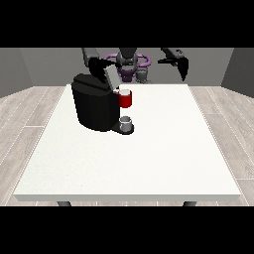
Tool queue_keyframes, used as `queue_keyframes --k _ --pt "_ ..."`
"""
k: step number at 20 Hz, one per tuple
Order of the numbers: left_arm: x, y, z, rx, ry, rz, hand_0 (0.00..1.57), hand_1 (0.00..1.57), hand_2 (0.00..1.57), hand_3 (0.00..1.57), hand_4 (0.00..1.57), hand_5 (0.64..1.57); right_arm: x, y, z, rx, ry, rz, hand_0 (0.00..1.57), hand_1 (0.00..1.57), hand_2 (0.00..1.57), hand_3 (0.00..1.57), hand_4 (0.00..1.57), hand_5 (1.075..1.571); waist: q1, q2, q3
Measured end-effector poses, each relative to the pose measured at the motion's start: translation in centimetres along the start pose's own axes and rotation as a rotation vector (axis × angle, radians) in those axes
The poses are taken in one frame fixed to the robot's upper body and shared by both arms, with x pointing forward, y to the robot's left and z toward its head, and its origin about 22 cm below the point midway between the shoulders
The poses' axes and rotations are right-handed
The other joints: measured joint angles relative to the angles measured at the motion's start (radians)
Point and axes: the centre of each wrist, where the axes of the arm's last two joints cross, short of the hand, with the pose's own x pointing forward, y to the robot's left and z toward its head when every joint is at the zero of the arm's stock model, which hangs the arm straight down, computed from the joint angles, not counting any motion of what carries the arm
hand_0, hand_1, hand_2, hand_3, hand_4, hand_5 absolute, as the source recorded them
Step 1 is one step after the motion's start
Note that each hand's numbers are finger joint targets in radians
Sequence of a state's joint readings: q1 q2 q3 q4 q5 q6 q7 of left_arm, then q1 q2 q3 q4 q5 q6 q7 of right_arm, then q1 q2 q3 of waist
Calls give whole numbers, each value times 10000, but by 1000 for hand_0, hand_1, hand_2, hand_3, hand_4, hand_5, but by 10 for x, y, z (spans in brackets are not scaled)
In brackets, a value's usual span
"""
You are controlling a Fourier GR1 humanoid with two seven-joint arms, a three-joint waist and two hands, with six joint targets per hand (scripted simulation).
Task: Insert the coffee pod into the coffee machine and close the lid
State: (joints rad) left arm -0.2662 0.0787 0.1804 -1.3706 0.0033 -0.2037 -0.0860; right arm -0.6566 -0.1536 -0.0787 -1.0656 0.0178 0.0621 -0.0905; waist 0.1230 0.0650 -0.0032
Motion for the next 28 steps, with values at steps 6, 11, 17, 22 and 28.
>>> queue_keyframes --k 6,11,17,22,28 --pt "3 9 -1 -13 197 -52 0 0 0 0 0 1571 -2 11 -5 269 241 123 0 0 0 0 154 1571 15 -33 20" --pt "-6 9 4 102 362 36 0 0 0 0 141 1571 12 33 -16 726 259 511 0 0 0 0 215 1571 36 -98 29" --pt "-9 15 2 250 255 -50 0 0 0 0 121 1571 29 48 -29 985 -169 1102 0 0 0 0 110 1571 53 95 30" --pt "-6 9 2 95 212 9 0 0 0 0 0 1571 30 48 -33 1020 -309 1179 0 0 0 0 126 1571 181 51 32" --pt "-12 9 9 229 210 47 0 0 0 0 202 1571 25 67 -25 1680 -803 505 0 0 0 0 352 1571 -107 -319 32"
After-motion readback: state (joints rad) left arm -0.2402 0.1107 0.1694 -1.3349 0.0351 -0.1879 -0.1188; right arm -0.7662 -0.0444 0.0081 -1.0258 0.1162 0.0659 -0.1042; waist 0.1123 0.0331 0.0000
